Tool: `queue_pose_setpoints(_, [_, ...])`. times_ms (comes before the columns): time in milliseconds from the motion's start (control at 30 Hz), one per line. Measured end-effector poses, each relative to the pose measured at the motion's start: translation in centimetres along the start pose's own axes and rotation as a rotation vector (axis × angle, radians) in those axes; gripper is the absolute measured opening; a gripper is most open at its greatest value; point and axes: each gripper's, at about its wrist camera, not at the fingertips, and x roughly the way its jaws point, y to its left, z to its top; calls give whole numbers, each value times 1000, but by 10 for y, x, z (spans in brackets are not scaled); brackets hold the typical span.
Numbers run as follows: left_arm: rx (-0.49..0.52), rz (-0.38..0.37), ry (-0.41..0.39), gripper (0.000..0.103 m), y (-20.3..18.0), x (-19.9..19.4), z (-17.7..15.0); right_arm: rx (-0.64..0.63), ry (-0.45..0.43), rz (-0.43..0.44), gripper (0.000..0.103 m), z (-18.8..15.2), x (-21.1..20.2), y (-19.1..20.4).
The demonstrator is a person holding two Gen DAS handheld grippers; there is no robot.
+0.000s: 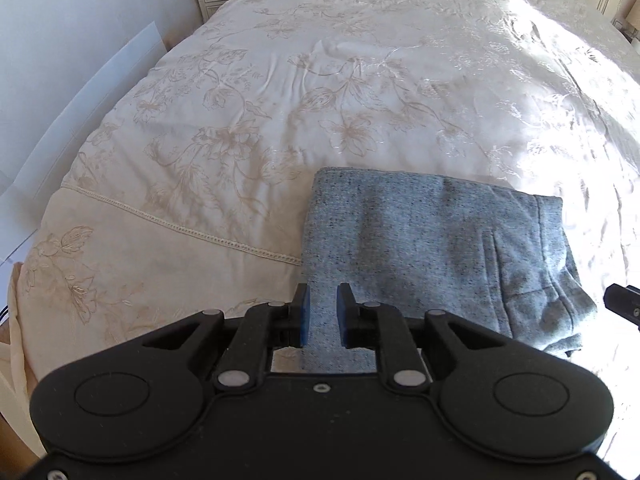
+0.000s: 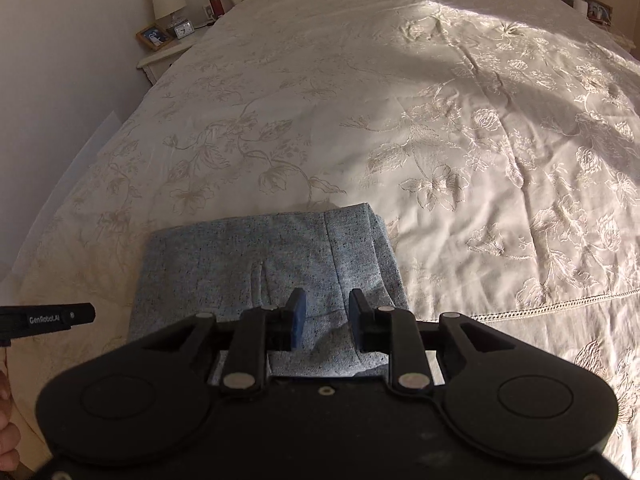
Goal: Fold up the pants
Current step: 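Open both tools and withdraw them from the folded trousers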
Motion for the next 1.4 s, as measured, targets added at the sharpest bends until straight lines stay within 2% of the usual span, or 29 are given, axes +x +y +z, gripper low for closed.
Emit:
queue_pose_setpoints(200, [0,-4,-2,24,-27,-23,-16,-62,-12,41,27,-9,-23,6])
queue_pose_setpoints(467, [-3,-9,26,24,-46,-45,-42,-80,-28,67,28,-15,-44,2])
queue_pose_setpoints(1067, [-26,11,24,24,-48,-68,-74,-96,-62,86,29,-34,-77,-1])
queue_pose_setpoints(1400, [-25,12,19,24,-47,-75,-80,-108,-76,95,29,-37,-82,2])
